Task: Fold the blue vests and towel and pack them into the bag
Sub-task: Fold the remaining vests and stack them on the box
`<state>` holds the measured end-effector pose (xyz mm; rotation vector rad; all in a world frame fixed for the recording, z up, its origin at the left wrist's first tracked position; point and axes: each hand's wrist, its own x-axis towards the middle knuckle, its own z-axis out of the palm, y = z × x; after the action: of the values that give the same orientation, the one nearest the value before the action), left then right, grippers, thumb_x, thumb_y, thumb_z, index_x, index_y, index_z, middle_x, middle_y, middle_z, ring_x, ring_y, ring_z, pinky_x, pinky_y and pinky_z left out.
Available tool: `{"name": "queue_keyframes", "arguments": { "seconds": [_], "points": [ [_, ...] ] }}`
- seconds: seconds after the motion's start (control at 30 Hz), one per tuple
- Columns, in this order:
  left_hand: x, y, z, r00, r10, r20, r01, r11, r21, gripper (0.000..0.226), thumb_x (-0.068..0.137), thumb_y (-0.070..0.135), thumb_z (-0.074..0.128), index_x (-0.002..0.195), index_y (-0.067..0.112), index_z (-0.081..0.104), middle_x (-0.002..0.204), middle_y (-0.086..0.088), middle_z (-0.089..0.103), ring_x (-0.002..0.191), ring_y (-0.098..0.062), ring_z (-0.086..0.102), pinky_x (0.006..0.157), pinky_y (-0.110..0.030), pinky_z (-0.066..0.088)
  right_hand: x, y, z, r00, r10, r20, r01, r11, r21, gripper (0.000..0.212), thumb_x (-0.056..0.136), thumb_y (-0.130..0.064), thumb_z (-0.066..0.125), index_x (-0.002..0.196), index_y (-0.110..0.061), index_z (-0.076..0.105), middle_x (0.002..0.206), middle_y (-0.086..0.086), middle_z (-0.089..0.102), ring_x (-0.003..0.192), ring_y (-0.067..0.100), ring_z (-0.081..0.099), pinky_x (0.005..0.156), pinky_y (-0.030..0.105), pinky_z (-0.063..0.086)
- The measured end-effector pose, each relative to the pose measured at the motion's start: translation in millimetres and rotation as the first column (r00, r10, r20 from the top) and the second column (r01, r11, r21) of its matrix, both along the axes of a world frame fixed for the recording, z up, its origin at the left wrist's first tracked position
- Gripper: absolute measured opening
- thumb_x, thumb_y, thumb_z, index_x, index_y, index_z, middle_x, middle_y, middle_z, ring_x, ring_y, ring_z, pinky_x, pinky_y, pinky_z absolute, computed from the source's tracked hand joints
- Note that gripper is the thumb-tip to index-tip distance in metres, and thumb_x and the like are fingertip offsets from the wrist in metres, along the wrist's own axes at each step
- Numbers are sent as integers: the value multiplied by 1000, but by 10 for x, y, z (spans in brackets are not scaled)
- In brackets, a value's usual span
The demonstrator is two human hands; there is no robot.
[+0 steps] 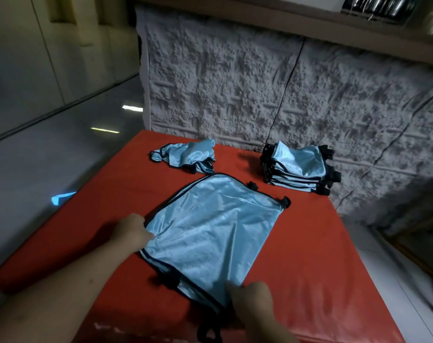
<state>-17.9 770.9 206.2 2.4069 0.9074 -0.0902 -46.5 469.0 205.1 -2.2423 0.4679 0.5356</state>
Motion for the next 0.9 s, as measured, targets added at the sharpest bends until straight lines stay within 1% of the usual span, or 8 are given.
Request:
{"name": "queue_keyframes", "arguments": {
  "seconds": [0.1,0.2,0.33,0.47,0.57,0.67,0.77,0.9],
  "points": [
    [-118,5,40,987,136,89,-116,974,-197,17,77,15,73,83,1,66,79,-15,70,63,-30,70,54,-35,60,-139,139,-44,997,38,63,-30,993,-118,52,70,-48,73,107,-13,66,100,7,72,97,29,70,79,31,54],
    [-266,21,88,981,170,97,-137,950,-281,28,79,14,73,100,-3,65,90,-21,70,71,-35,71,57,-39,61,-254,210,-70,996,51,75,-42,992,-120,50,74,-43,75,109,-12,59,107,5,70,107,29,68,87,32,54],
    [-476,-12,170,979,189,76,-137,887,-442,24,80,0,68,97,12,55,102,-14,62,91,-31,63,70,-50,62,-280,46,-22,995,72,66,-67,995,-67,27,82,-38,72,89,-13,64,75,-4,59,86,22,68,71,25,45],
    [-628,-128,244,989,89,114,-11,829,-560,39,79,-13,60,102,18,51,105,-16,56,88,-32,64,55,-39,59,-338,-199,0,984,-12,179,8,1000,23,33,83,-36,74,95,-12,55,83,-4,56,92,24,61,73,26,38],
    [-696,-281,257,996,-50,77,84,829,-554,28,81,-15,58,96,9,59,104,-18,54,80,-28,59,56,-37,59,-318,-430,70,981,-21,191,18,1000,19,35,75,-32,83,87,-17,54,78,-4,58,82,21,58,71,28,40],
    [-741,-386,308,993,-116,22,107,801,-589,17,84,-13,60,86,0,69,101,-17,58,89,-27,57,64,-44,63,-262,-666,124,979,-25,202,15,999,51,27,65,-16,89,71,-17,63,61,0,67,61,17,63,60,30,50],
    [-783,-448,458,995,-95,16,78,708,-702,7,82,-12,69,87,-7,70,105,-20,62,99,-32,57,71,-51,62,-187,-847,184,975,-18,222,-18,987,161,23,76,-6,85,62,-11,67,44,-1,59,43,14,55,46,28,45],
    [-872,-604,717,989,-106,104,148,620,-770,17,79,-16,71,96,-10,72,97,-23,71,94,-32,68,84,-49,61,-115,-1025,479,971,49,235,-113,957,267,40,85,-17,81,51,-6,65,44,4,48,43,16,44,48,27,35]
  ]
}}
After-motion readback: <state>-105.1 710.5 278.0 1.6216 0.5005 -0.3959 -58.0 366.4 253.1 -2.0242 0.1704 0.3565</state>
